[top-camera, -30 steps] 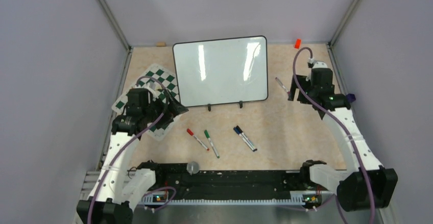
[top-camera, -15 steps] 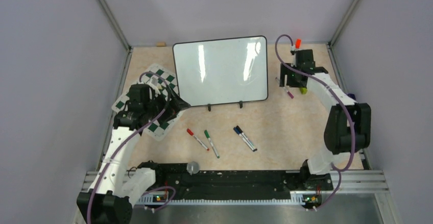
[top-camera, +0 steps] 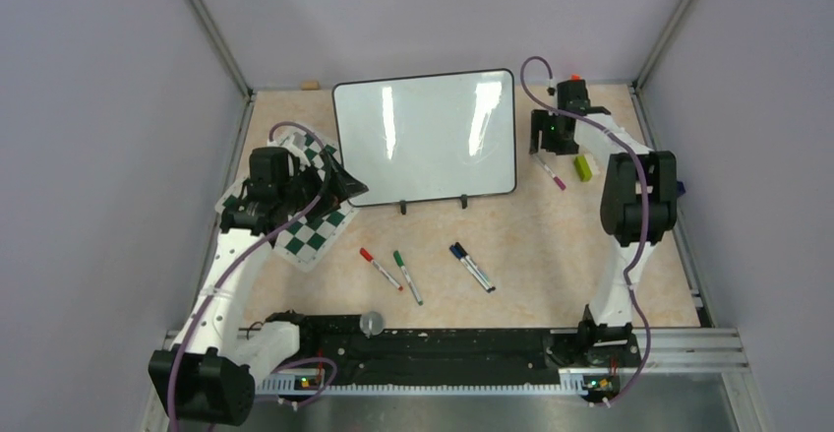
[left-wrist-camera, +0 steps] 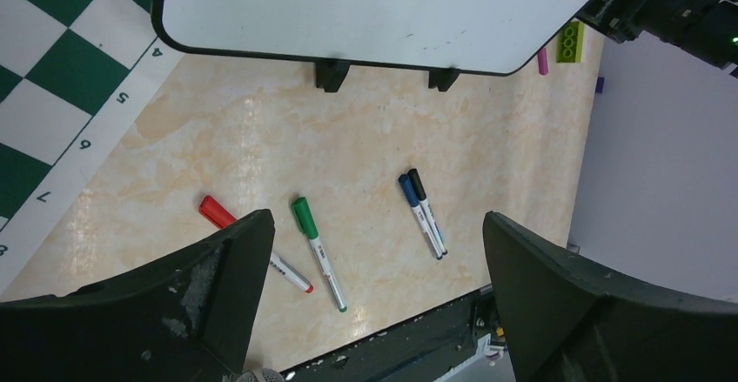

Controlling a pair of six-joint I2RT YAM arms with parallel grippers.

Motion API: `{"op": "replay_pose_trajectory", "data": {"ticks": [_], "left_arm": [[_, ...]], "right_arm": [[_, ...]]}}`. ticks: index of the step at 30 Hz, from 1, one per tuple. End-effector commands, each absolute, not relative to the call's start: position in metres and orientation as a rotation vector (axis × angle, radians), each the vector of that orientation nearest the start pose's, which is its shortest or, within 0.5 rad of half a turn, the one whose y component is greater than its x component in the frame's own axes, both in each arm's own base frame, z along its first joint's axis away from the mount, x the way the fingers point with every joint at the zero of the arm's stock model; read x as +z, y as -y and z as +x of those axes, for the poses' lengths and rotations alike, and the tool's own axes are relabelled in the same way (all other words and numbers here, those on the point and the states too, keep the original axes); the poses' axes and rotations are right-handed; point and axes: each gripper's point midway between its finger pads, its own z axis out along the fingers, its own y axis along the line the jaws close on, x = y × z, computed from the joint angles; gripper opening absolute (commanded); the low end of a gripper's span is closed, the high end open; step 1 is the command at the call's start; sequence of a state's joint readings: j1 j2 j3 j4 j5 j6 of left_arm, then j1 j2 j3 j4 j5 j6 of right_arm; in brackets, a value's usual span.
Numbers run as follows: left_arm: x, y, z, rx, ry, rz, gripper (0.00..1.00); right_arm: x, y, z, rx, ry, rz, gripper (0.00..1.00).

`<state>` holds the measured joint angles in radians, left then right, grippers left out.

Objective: Write a sentence on the whiteboard
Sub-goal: Open the whiteboard marker at the center of the board.

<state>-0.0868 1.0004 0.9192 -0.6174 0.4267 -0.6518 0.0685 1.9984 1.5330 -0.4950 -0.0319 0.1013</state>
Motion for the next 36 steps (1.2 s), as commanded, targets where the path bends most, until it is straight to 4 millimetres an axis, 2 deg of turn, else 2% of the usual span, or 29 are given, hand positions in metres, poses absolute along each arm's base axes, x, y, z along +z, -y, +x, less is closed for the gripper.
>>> {"op": "replay_pose_trajectory", "data": {"ticks": [1,8,10,12,16,17,18,21,24,31,36], "left_arm": [[0.233,0.118,0.287,-0.848,-2.198,-0.353,0.94],[0.238,0.121,0.288,-0.877,-2.163,-0.363,0.92],[0.240,0.119,0.288,-0.872,-2.149,-0.367,0.92],[0.241,0.119,0.288,-0.869,-2.137,-0.369,0.92],[0.241,0.118,0.286,-0.868,-2.130,-0.366,0.91],[0.240,0.119,0.285,-0.870,-2.133,-0.364,0.91],[0.240,0.119,0.284,-0.871,-2.135,-0.365,0.91],[0.242,0.124,0.280,-0.908,-2.131,-0.340,0.91],[0.250,0.140,0.275,-1.044,-2.102,-0.278,0.91],[0.261,0.167,0.264,-1.302,-2.069,-0.199,0.92],[0.266,0.183,0.264,-1.369,-2.037,-0.101,0.92]], "right_arm": [[0.062,-0.042,0.492,0.117,-2.551,0.039,0.68],[0.032,-0.034,0.479,0.056,-2.650,0.036,0.57],[0.028,-0.024,0.476,-0.020,-2.661,0.056,0.54],[0.028,-0.018,0.474,-0.065,-2.663,0.062,0.41],[0.035,-0.013,0.473,-0.101,-2.647,0.073,0.07],[0.040,-0.013,0.474,-0.101,-2.636,0.078,0.01],[0.046,-0.013,0.475,-0.098,-2.620,0.090,0.00],[0.073,-0.014,0.478,-0.076,-2.551,0.146,0.00],[0.099,-0.018,0.471,-0.034,-2.495,0.225,0.00],[0.162,-0.040,0.425,0.199,-2.326,0.350,0.00],[0.206,-0.070,0.385,0.423,-2.220,0.328,0.00]]}}
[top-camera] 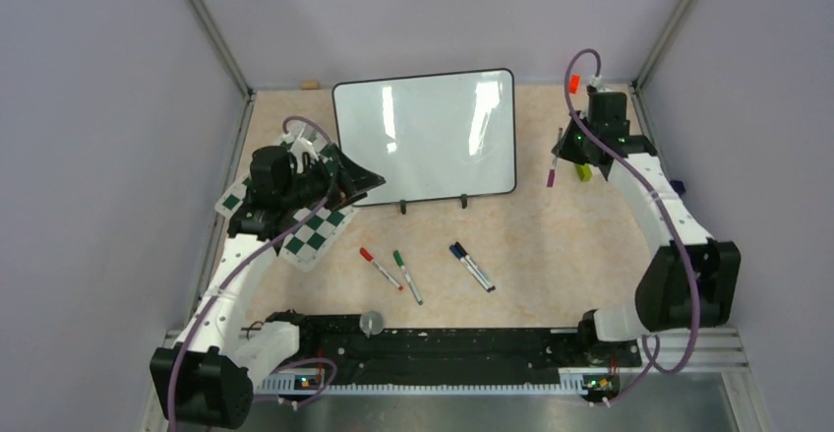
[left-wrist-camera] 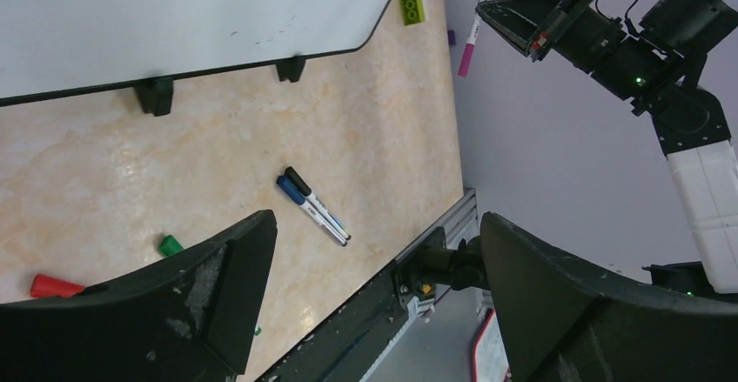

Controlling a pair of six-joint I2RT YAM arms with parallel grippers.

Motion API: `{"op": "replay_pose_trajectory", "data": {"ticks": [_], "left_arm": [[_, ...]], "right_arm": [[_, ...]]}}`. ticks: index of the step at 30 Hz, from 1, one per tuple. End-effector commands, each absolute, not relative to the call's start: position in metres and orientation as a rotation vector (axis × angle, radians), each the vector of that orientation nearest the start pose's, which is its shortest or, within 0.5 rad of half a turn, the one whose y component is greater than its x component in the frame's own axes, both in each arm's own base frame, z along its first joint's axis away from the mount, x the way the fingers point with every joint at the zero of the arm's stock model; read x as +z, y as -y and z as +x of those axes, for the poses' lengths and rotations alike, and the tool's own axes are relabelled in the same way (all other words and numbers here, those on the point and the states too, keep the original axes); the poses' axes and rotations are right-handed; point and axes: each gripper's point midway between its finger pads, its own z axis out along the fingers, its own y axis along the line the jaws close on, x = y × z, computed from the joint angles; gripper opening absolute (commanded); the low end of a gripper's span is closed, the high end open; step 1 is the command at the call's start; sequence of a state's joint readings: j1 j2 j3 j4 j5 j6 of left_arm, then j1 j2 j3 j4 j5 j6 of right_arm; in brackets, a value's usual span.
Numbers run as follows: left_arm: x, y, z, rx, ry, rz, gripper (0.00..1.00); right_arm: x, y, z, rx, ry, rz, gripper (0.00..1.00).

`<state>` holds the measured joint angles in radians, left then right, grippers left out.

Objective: Write a sentence on the whiteboard
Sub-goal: Open the whiteboard marker at the center of the board.

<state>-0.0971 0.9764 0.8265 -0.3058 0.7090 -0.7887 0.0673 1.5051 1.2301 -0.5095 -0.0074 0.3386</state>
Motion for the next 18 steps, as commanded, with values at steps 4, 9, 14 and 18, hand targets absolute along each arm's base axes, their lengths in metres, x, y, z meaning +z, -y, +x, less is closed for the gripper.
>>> {"op": "replay_pose_trajectory", "data": {"ticks": [4,9,14,18], "left_arm": [[0.274,0.208,0.262,-1.366,-2.016,-0.007,0.92],[0.287,0.251,0.255,-1.398,-1.941,0.129,0.90],[0.297,0.286,0.247,-1.443,-1.843,0.212,0.81],[0.304,0.301,0.244,-1.401,-1.797,0.272,0.77]], "right_arm": [[0.251,-0.115,0.351,0.639,-2.134,0.246,0.00],[0.299,-0.185,0.313,0.844,-2.055,0.105,0.00],[0.319,-0.227,0.297,1.028,-2.036,0.119,0.00],[0.327,-0.248,0.288,1.088,-2.043,0.079,0.00]]}}
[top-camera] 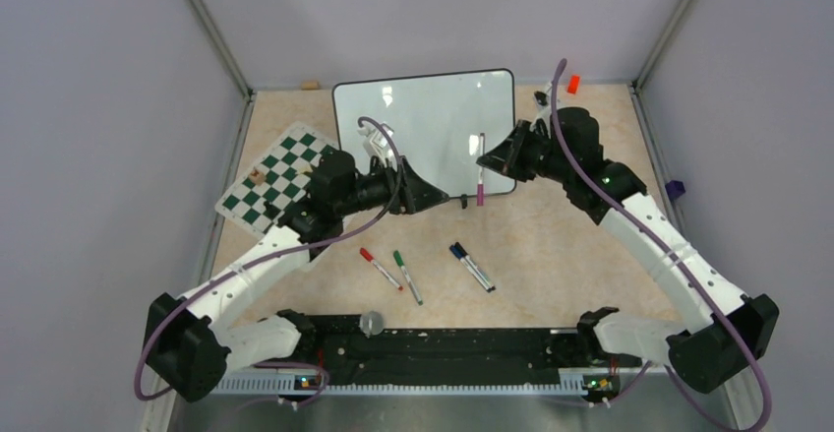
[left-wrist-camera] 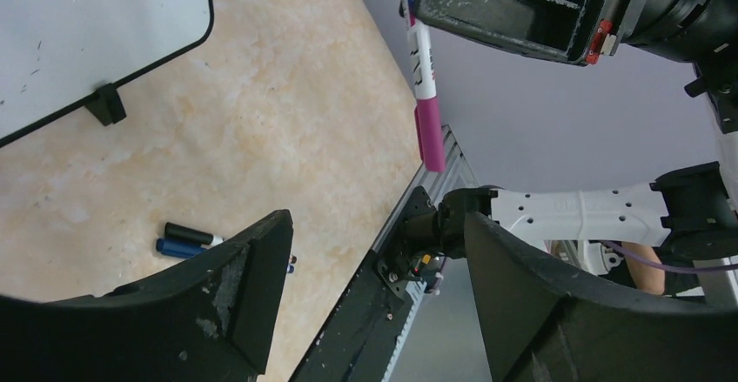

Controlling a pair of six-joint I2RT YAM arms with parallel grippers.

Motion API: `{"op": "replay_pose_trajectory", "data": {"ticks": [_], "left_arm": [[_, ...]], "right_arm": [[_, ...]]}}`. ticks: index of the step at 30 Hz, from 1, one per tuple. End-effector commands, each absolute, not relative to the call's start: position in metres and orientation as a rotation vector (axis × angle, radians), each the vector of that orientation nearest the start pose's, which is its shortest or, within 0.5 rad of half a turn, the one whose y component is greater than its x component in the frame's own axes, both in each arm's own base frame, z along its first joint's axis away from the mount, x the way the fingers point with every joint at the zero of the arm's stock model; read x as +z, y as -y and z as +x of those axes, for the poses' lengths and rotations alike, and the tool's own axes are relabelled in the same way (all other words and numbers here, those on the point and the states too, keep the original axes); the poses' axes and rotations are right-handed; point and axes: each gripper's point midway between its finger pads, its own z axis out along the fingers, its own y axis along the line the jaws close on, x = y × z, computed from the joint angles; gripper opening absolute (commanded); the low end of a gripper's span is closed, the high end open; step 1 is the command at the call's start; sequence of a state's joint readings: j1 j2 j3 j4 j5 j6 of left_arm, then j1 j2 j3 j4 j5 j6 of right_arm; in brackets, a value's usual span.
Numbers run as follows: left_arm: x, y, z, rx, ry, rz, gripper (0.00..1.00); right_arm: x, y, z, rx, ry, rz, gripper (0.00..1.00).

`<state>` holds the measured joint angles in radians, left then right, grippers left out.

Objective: Write a sentence on the whiteboard
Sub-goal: Open the whiteboard marker at the center of the board.

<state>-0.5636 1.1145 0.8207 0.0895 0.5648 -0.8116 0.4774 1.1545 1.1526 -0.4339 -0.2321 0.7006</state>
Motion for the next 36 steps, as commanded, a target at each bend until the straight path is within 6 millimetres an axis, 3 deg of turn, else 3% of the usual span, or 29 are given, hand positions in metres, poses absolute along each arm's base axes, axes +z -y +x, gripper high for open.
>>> {"op": "replay_pose_trajectory", "data": {"ticks": [1,19,24,27,30,33,36], "left_arm": [[0.302,0.305,0.243,-1.393,-1.798,0.284,0.77],[0.305,0.336,0.227,-1.449,-1.805,0.303,0.71],[0.305,0.342,0.222,-1.464,-1.802,0.324,0.62],[0.304,0.344,0.220,-1.461,-1.787,0.344,0.49],[0.304,0.344,0.218,-1.447,-1.731,0.387,0.05],[0.298,0.332,0.224,-1.301,-1.703,0.394,0.00],[0.293,0.315,0.229,-1.160,-1.686,0.421,0.00]], "right_arm": [[0.330,-0.252,0.286,1.105,-2.040,0.070,0.00],[0.341,-0.273,0.266,1.139,-2.003,-0.005,0.00],[0.343,-0.276,0.261,1.148,-1.995,-0.005,0.00],[0.344,-0.276,0.259,1.149,-1.992,-0.003,0.00],[0.343,-0.276,0.258,1.150,-1.993,0.002,0.00],[0.343,-0.274,0.256,1.151,-1.991,0.008,0.19],[0.345,-0.272,0.254,1.138,-1.996,-0.003,0.54]]}}
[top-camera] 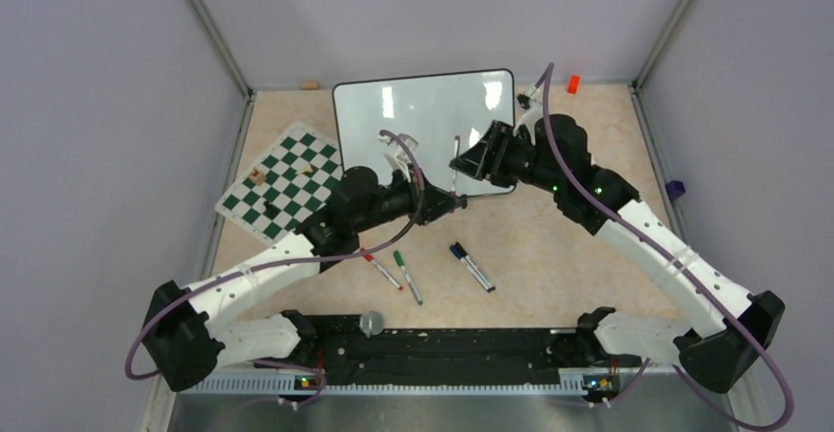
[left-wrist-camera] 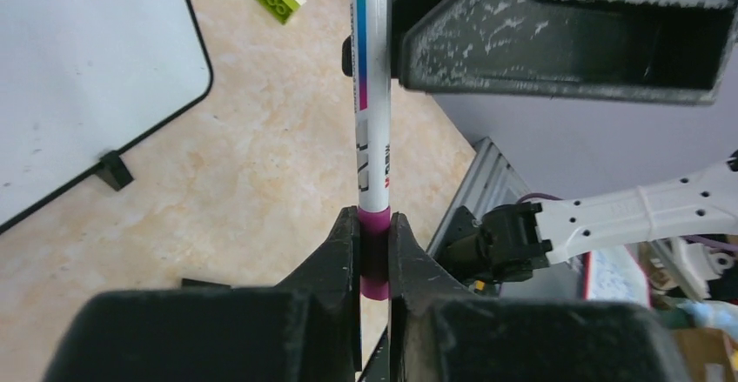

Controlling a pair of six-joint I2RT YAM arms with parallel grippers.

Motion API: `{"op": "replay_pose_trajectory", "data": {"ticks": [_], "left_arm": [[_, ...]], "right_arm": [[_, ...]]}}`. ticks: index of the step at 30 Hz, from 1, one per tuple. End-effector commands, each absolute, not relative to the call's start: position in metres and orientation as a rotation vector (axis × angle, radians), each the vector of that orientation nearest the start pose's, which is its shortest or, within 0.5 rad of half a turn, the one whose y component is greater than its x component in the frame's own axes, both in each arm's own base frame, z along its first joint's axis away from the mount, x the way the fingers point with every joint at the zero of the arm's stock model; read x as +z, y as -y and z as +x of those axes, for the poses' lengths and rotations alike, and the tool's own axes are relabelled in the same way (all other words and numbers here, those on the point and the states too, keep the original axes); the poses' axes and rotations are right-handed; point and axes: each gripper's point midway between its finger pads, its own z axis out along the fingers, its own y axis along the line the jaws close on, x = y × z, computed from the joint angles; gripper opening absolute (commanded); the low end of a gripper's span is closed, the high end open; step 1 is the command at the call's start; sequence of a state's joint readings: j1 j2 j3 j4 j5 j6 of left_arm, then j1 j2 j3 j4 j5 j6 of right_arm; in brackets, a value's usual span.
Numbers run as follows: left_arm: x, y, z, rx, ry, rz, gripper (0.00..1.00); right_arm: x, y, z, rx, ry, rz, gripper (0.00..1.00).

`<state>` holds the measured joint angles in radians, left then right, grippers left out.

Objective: Write a sentence on the whiteboard
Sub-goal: Open the whiteboard marker at the center of the board.

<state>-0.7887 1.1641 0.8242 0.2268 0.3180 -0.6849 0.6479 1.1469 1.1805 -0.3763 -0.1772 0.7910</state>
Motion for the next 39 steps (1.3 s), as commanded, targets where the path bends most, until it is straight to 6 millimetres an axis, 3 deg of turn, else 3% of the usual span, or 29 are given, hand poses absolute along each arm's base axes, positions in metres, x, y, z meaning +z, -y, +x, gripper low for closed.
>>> {"op": "replay_pose_trajectory", "data": {"ticks": [1,2,4,6,9,13,15,19,22,35,39], "left_arm": [[0.293,0.313,0.225,-1.131,-1.666,0.490,0.00],[0.293,0.310,0.222,-1.102,-1.667,0.531,0.00],[0.286,0.301,0.218,-1.021,-1.684,0.623,0.00],[0.278,0.295,0.212,-0.959,-1.676,0.728,0.00],[0.261,0.285,0.201,-0.877,-1.654,0.894,0.00],[0.246,0.269,0.198,-0.784,-1.687,0.950,0.00],[0.244,0.266,0.194,-0.778,-1.677,0.976,0.00],[0.240,0.265,0.187,-0.784,-1.672,1.021,0.00],[0.235,0.264,0.187,-0.768,-1.690,1.047,0.00],[0.222,0.269,0.190,-0.746,-1.705,1.137,0.00],[0.221,0.271,0.189,-0.747,-1.696,1.159,0.00]], "right_arm": [[0.348,-0.271,0.252,1.128,-2.001,-0.033,0.71],[0.348,-0.271,0.251,1.105,-2.020,-0.066,0.87],[0.350,-0.267,0.249,1.045,-2.060,-0.129,0.98],[0.360,-0.263,0.245,1.016,-2.078,-0.205,0.99],[0.373,-0.270,0.232,1.130,-2.095,-0.358,0.99],[0.380,-0.284,0.214,1.312,-2.163,-0.490,0.98],[0.375,-0.288,0.209,1.352,-2.229,-0.507,0.93],[0.350,-0.294,0.204,1.330,-2.376,-0.549,0.72],[0.335,-0.302,0.199,1.304,-2.440,-0.594,0.72],[0.296,-0.316,0.185,1.308,-2.563,-0.673,0.43],[0.283,-0.317,0.180,1.301,-2.603,-0.685,0.41]]}}
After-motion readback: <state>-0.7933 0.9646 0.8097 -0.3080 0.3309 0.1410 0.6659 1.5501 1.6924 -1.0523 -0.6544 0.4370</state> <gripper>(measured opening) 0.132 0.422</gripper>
